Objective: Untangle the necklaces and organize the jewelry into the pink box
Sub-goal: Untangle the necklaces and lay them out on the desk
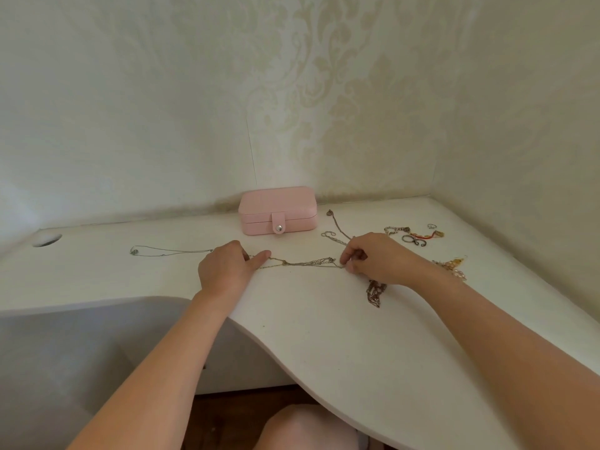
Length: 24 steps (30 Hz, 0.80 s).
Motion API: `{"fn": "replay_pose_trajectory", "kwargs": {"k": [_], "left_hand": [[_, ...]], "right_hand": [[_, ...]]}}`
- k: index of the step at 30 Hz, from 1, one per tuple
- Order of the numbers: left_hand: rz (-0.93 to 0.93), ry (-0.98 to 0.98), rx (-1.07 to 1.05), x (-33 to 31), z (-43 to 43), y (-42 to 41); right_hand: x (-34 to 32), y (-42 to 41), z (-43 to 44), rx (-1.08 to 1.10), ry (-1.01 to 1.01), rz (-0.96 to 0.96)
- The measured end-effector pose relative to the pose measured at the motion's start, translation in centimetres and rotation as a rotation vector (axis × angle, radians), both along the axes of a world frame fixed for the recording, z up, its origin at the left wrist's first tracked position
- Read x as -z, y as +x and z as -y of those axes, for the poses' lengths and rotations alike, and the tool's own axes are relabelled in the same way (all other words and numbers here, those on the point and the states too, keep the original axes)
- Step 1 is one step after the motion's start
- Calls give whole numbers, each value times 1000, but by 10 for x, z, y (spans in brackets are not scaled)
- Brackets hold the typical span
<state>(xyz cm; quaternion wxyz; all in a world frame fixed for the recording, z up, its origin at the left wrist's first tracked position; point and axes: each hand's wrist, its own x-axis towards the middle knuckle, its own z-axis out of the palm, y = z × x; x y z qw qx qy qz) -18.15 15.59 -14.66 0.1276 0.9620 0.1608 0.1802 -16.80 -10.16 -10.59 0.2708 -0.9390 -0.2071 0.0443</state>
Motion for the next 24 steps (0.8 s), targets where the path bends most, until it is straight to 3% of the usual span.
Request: {"fn": "replay_pose_trajectory", "kwargs": {"k": [13,24], "left_hand": [[-43,46,-38,0,-5,0],[-81,51,-62,-3,-2,-1]], "right_hand": [[-26,19,50,464,267,410],[-39,15,77,710,234,424]]}}
